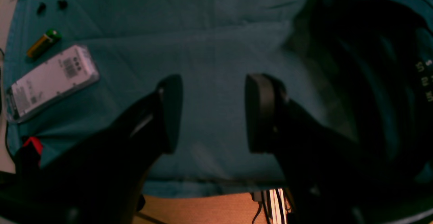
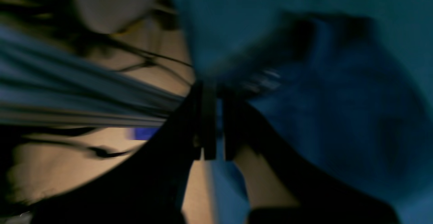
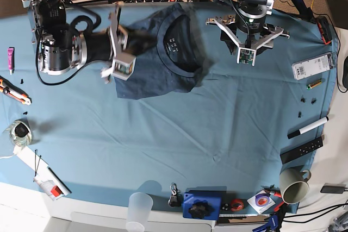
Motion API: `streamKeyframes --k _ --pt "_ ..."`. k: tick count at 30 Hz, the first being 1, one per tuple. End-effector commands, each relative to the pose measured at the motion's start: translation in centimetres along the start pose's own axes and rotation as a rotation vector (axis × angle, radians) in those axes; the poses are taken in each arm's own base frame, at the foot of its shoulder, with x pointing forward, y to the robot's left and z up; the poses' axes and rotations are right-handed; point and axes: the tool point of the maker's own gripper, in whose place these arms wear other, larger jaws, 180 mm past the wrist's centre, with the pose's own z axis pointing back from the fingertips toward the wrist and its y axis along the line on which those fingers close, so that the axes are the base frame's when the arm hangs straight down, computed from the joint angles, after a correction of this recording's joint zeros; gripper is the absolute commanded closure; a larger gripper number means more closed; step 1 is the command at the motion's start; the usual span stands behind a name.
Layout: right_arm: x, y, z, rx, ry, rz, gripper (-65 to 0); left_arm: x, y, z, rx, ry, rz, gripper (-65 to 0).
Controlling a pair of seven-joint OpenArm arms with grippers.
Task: Fold the T-shirt properly
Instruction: 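Flip and flatten the bundle with the right gripper, collar label showing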
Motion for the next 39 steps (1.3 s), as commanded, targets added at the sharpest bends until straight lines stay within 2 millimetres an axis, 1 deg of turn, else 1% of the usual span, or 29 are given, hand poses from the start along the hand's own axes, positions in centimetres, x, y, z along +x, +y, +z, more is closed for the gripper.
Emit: streamKeyframes --k 1,3,4,5,9,10,16,21,23,26,29,31,34,36,39 --pt "0.6 -1.0 0.6 -0.052 -0.017 0.019 0.0 0.8 0.2 0.3 0.006 -0.036 0.004 -28.3" --pt "0.1 -2.9 0.8 -0.136 -0.001 0.001 0.0 1.1 0.2 0.3 0.006 -0.051 0.004 -28.3" --pt "0.3 -3.5 0.7 -0.152 -0.026 -0.016 0.0 1.3 0.2 0.4 0.006 -0.065 0.004 -27.2" --pt "0.2 -3.8 0.4 -0.150 -0.043 -0.040 0.0 1.5 0.2 0.4 0.007 -0.075 0.003 -23.7" --pt "-1.5 -4.9 -1.3 -0.113 -0.057 -0.172 0.0 1.9 0.2 0.4 0.007 -0.096 0.004 -1.4" --pt "-2.0 -5.1 -1.6 -0.106 -0.057 -0.202 0.0 2.0 0.2 0.4 0.007 -0.098 0.003 0.0" --pt "-5.1 -6.0 -3.8 -0.058 -0.044 -0.379 0.0 1.9 0.2 0.4 0.007 -0.097 0.003 0.0" --pt "-8.6 -5.7 -4.9 -0.018 0.037 -0.493 0.0 1.9 0.2 0.4 0.007 -0.097 0.003 0.0" --pt "-9.5 -5.6 -5.1 -0.011 0.048 -0.525 0.0 1.9 0.2 0.4 0.007 -0.097 0.003 0.0" --pt "-10.3 -5.6 -5.3 -0.004 0.058 -0.556 0.0 1.9 0.2 0.4 0.007 -0.097 0.003 0.0" --pt "-10.3 -5.7 -5.4 -0.004 0.058 -0.558 0.0 1.9 0.2 0.4 0.007 -0.097 0.003 0.0" --pt "-9.8 -5.7 -5.3 0.000 0.042 -0.554 0.0 1.9 0.2 0.4 0.007 -0.096 0.002 0.0" --pt "-7.6 -5.7 -4.6 0.019 -0.040 -0.531 0.0 1.9 0.2 0.4 0.007 -0.095 0.002 0.0" --pt "-5.9 -6.0 -3.7 -0.001 -0.086 -0.485 0.0 1.9 0.2 0.4 0.007 -0.095 0.002 0.0" --pt "-3.7 -6.7 -1.6 -0.068 -0.138 -0.405 0.0 1.9 0.2 0.4 0.007 -0.094 0.002 0.0"
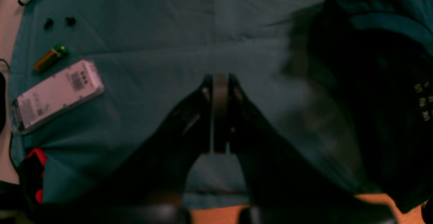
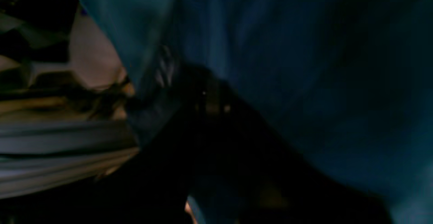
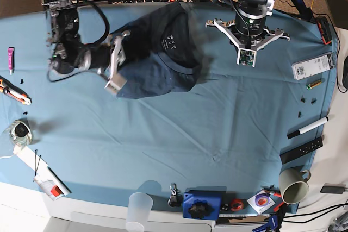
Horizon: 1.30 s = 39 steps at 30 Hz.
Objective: Fold the T-shirt properly
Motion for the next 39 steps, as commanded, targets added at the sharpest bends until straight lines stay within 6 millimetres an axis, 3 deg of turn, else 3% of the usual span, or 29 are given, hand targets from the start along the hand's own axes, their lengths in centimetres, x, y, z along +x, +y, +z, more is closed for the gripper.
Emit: streamKeyframes --k 1,4,12,19,24,31,39 --pt "1.9 0.1 1.2 -0.016 -0.057 0.047 0.0 0.9 0.2 0.3 0.009 -0.039 0.004 0.0" --pt "3.1 -0.5 2.7 -0.087 -0.084 0.092 0.0 0.9 0.2 0.3 0.008 -0.038 0.005 0.0" --pt "3.1 -3.3 5.4 -0.232 -0.100 0.077 0.0 1.0 0.8 0.3 0.038 -0.046 -0.023 -2.9" --pt "3.1 -5.6 9.6 -0.361 -0.183 0.018 0.0 1.0 2.2 0.3 0.084 -0.055 -0.102 0.0" --pt "0.5 -5.6 11.5 -0.428 -0.176 -0.033 0.0 0.0 3.7 0.4 0.140 -0.012 -0.145 0.0" --pt "-3.2 -2.8 11.6 -0.441 -0.091 -0.045 0.0 -3.3 7.0 0.9 0.192 0.095 -0.070 0.0" --pt "-9.6 0.7 10.6 -0.401 0.079 -0.125 0.0 -10.7 7.5 3.6 0.127 0.364 0.008 0.0"
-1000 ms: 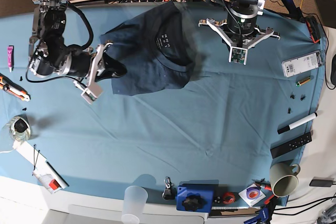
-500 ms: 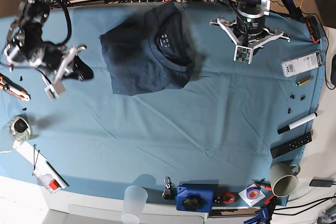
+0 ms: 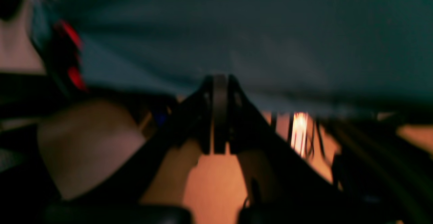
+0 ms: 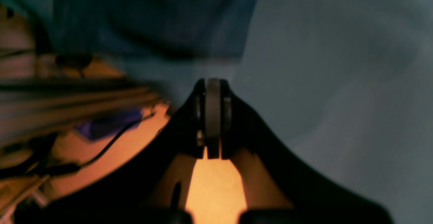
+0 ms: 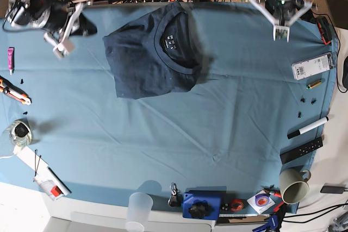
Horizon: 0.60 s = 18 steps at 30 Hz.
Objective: Fold the T-shirt properly
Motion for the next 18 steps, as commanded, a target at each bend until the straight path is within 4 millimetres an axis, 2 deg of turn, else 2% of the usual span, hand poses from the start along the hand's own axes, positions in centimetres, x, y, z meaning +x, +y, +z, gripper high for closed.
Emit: streamKeyframes --k 1,6,9,13,15,18 --pt "-0.1 0.5 0.4 0.011 -0.009 0.004 0.0 -0.5 0.3 0.5 0.009 0.002 -0.005 0.0" --pt "-4.5 2.7 0.3 0.058 0.089 -0.078 0.0 -4.5 0.1 1.6 -0.002 0.111 -0.028 0.0" --pt "-7.5 3.6 0.3 0.045 0.169 -0.122 0.0 -6.2 -0.1 2.2 -0.019 0.154 -0.032 0.0" --pt "-11.8 4.2 0.3 -0.011 0.297 -0.177 0.0 -7.8 -1.4 2.9 -0.090 0.191 0.004 0.0" --pt "-13.1 4.6 0.3 -0.005 0.325 -0.212 0.0 -8.2 -1.8 3.2 -0.112 0.204 0.018 0.0" --pt "-14.8 4.5 0.0 0.008 0.357 -0.268 0.0 -7.7 -2.1 3.2 -0.126 0.169 0.031 0.0"
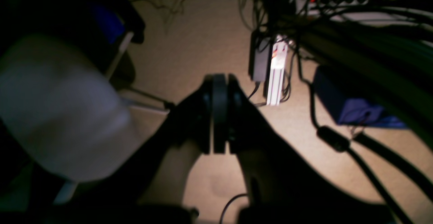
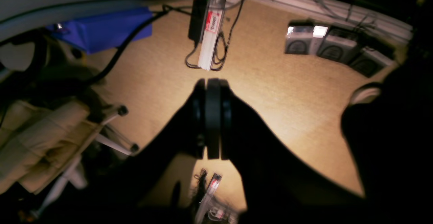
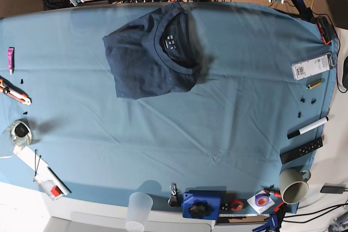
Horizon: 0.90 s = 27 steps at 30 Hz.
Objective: Fold the T-shirt properly
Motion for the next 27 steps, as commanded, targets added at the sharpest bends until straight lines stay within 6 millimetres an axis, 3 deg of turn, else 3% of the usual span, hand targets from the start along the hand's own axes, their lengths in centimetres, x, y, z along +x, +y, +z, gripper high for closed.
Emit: streamKeyframes --k 1,8,15,21,27 --pt "-0.5 -0.5 0.1 -0.004 0.012 -0.011 0.0 0.0 0.1 0.1 0.004 -0.013 -0.002 0.0" --pt "-2.9 -3.1 -3.1 0.025 0.081 -0.168 0.0 -4.5 0.0 -5.6 -0.007 0.112 -0.016 0.0" --pt "-5.1 -5.5 -7.7 0.036 0.174 -0.273 0.0 -8.3 -0.2 -12.5 -0.021 0.244 -0.012 0.0" --pt "-5.3 -7.6 -11.7 0.002 0.223 -0.199 0.0 -9.9 -0.4 -17.3 -0.027 0.311 0.007 0.0" --pt "-2.7 -8.0 -15.8 -0.007 0.198 -0.082 0.0 -10.5 -1.7 -20.8 -0.079 0.278 0.012 0.0"
